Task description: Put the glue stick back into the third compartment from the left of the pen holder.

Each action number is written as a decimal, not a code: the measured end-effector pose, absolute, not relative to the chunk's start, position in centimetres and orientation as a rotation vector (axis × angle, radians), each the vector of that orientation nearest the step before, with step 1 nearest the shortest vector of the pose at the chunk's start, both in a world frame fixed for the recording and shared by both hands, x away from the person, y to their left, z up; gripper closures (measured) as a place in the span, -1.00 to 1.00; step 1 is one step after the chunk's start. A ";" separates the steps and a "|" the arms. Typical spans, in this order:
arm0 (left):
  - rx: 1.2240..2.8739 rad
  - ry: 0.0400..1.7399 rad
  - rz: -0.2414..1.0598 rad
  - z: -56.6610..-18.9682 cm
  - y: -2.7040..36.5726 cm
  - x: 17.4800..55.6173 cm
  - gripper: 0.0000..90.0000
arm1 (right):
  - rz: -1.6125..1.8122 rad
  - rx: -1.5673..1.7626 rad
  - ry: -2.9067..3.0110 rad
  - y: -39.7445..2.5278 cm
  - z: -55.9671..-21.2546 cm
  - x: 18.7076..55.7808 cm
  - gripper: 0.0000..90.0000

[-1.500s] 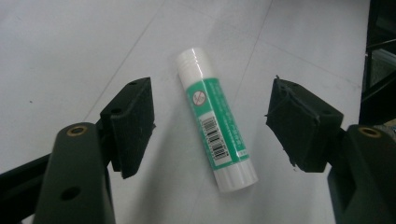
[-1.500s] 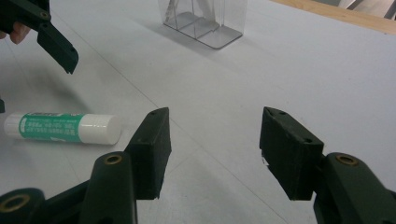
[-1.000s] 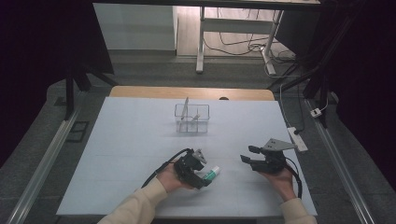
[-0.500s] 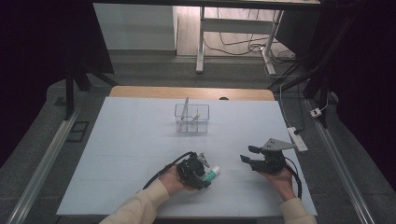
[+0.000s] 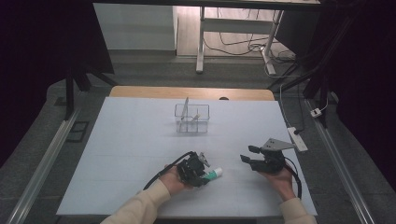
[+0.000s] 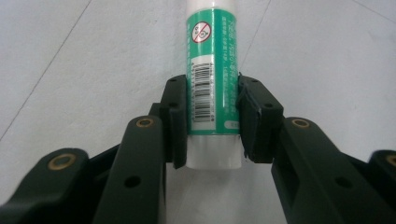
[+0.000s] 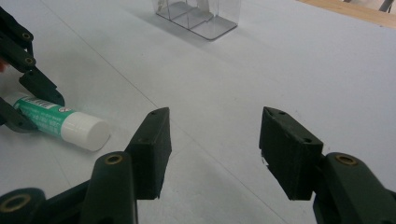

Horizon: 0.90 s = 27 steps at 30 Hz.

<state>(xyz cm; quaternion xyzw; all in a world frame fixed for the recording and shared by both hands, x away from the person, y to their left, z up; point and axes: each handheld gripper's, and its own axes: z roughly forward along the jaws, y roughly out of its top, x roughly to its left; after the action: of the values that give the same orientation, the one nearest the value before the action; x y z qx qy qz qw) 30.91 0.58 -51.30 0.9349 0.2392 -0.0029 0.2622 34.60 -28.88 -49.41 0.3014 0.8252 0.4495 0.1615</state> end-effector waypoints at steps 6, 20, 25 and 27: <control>2.537 0.629 0.016 -51.3 0.5 30.8 0.46 | 1.280 0.863 2.355 -29.0 -49.3 34.6 -0.04; 2.451 0.627 0.046 -50.5 1.7 31.0 0.47 | 1.296 0.866 2.346 -29.0 -49.4 34.6 -0.04; 2.397 0.629 0.059 -49.9 2.8 31.2 0.47 | 1.296 0.866 2.349 -29.0 -49.5 34.5 -0.05; 2.376 0.633 0.066 -49.6 3.2 31.2 0.47 | 1.296 0.865 2.350 -29.0 -49.5 34.5 -0.05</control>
<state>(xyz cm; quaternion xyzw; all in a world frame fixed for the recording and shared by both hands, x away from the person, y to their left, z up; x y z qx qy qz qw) 31.21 3.19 -49.63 0.9104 0.2424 0.0252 0.3344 34.54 -28.98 -49.46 0.3030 0.8226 0.4537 0.1603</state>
